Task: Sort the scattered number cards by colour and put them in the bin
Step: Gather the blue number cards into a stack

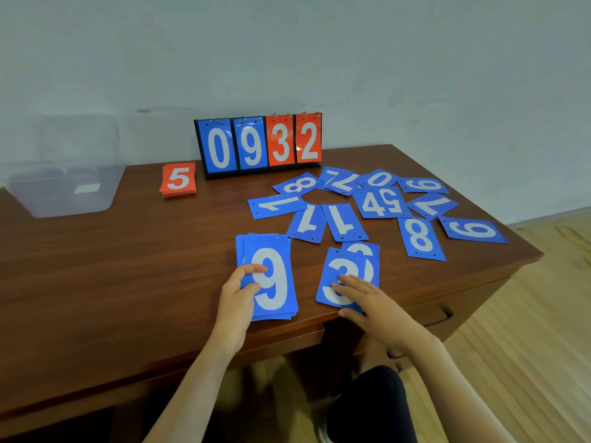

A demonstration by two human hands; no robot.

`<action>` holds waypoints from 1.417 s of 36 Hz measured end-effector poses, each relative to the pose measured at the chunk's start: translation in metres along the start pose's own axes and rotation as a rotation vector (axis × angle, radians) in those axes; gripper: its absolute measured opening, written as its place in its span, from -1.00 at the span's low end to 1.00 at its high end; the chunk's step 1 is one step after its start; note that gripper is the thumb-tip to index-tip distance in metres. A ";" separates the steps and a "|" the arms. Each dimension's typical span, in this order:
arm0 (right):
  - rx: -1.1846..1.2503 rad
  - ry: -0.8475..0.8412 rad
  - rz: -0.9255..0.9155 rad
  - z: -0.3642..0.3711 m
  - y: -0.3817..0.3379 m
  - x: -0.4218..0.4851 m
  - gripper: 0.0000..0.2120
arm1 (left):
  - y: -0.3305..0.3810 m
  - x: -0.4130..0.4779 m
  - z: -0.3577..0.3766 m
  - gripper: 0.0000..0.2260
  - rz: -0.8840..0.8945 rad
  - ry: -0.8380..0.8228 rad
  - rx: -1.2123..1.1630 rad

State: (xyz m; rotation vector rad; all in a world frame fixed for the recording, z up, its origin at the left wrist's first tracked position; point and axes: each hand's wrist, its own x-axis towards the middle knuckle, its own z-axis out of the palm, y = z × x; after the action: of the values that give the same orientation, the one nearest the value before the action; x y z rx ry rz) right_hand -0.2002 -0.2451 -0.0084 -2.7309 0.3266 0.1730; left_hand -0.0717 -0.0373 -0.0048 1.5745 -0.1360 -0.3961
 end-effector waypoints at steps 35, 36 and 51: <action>1.180 0.633 0.226 -0.002 -0.085 0.034 -0.52 | 0.011 -0.006 0.013 -0.70 0.049 0.112 -0.102; 1.127 0.629 0.215 0.003 -0.088 0.035 -0.61 | 0.010 -0.007 0.015 -0.70 0.051 0.109 -0.107; 0.333 0.697 0.287 0.014 -0.077 0.046 -0.51 | 0.011 -0.008 0.017 -0.83 0.098 0.138 -0.182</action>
State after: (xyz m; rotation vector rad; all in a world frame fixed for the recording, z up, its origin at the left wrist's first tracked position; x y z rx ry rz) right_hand -0.1376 -0.1791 -0.0014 -2.3125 0.8484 -0.7089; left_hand -0.0833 -0.0514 0.0073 1.4044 -0.0681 -0.2156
